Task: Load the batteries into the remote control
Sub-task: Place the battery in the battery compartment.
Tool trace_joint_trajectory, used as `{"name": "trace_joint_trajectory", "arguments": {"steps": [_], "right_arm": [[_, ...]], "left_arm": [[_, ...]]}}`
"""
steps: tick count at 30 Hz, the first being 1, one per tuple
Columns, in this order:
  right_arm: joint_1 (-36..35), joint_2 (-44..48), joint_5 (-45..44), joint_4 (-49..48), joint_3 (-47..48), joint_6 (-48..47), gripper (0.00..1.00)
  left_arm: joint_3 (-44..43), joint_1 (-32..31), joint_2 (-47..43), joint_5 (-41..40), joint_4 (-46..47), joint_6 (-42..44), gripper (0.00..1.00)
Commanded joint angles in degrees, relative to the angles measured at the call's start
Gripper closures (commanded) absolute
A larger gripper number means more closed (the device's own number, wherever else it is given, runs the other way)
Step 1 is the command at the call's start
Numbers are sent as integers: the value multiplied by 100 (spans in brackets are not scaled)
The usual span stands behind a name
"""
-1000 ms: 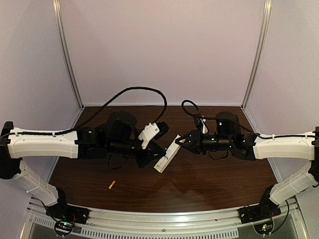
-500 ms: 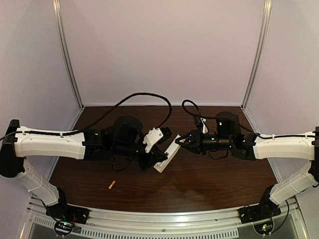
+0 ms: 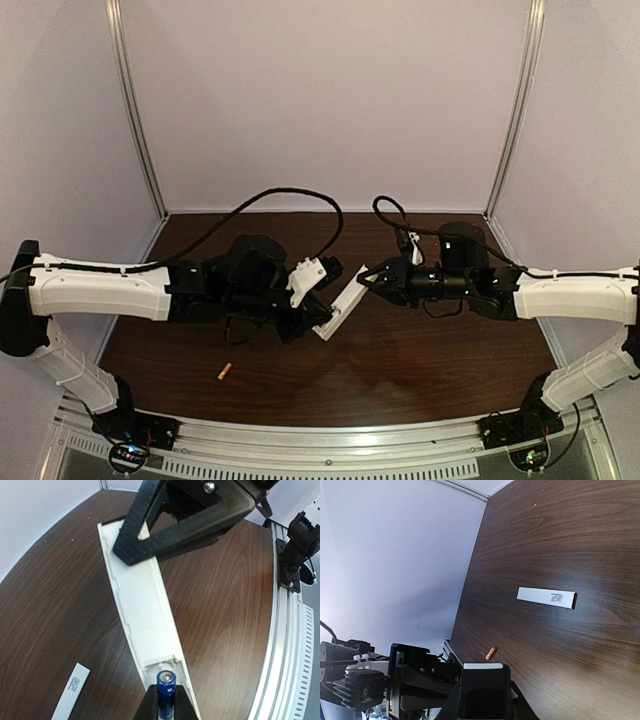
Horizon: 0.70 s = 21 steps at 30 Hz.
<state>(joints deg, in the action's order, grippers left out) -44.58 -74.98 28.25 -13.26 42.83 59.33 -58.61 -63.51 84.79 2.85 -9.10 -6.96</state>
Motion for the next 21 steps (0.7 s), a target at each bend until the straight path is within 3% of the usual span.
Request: {"name": "trace_joint_trajectory", "arguments": {"steps": [1, 11, 21], "right_arm": [[69, 315, -80, -192, 13, 14, 100], [81, 345, 18, -416, 6, -16, 100], [64, 239, 22, -396, -107, -34, 100]], "left_arm": [[200, -3, 31, -358, -456, -144, 100], [54, -4, 439, -493, -752, -433, 100], [-335, -3, 186, -414, -429, -317, 100]]}}
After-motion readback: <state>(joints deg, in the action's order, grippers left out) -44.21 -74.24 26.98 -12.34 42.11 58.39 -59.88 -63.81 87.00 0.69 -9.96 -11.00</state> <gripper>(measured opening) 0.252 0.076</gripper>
